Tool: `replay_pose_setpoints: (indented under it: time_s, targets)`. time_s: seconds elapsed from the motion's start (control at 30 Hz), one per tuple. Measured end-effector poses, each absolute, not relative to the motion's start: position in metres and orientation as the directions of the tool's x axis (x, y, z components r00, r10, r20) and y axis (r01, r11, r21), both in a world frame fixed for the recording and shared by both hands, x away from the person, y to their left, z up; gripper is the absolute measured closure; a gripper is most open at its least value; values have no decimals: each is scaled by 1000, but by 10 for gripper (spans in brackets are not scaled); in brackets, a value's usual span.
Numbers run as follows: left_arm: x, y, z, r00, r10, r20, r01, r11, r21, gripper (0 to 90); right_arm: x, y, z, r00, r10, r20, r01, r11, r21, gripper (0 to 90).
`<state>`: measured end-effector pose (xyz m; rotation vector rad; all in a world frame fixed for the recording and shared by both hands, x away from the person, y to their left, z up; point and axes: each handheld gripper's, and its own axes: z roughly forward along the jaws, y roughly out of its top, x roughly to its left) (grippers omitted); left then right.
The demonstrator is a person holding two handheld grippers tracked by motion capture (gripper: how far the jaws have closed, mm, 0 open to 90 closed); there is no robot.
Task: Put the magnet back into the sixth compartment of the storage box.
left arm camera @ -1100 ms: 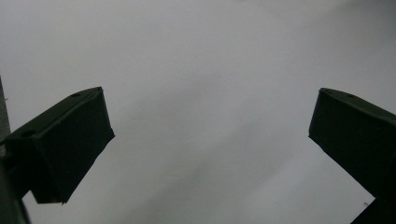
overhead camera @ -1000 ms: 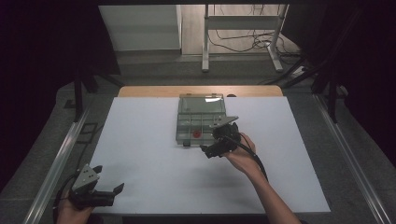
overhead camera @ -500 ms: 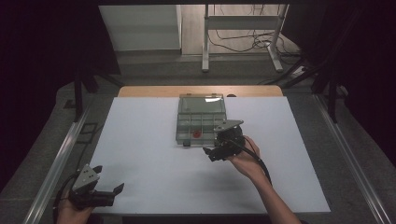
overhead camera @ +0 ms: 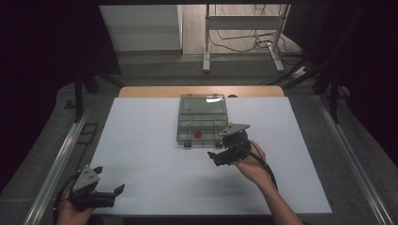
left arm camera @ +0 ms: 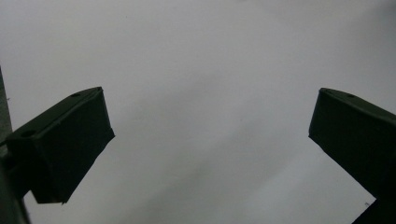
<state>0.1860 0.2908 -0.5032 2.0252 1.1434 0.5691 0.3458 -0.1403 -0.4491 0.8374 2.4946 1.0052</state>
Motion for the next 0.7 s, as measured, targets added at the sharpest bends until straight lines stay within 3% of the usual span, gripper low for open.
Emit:
replay_pose_setpoints:
  time_s: [0.7]
  targets:
    - [186, 291, -503, 506, 862, 23, 539, -336, 772, 0, 334, -151, -450, -768, 635, -82, 398, 574, 716, 22]
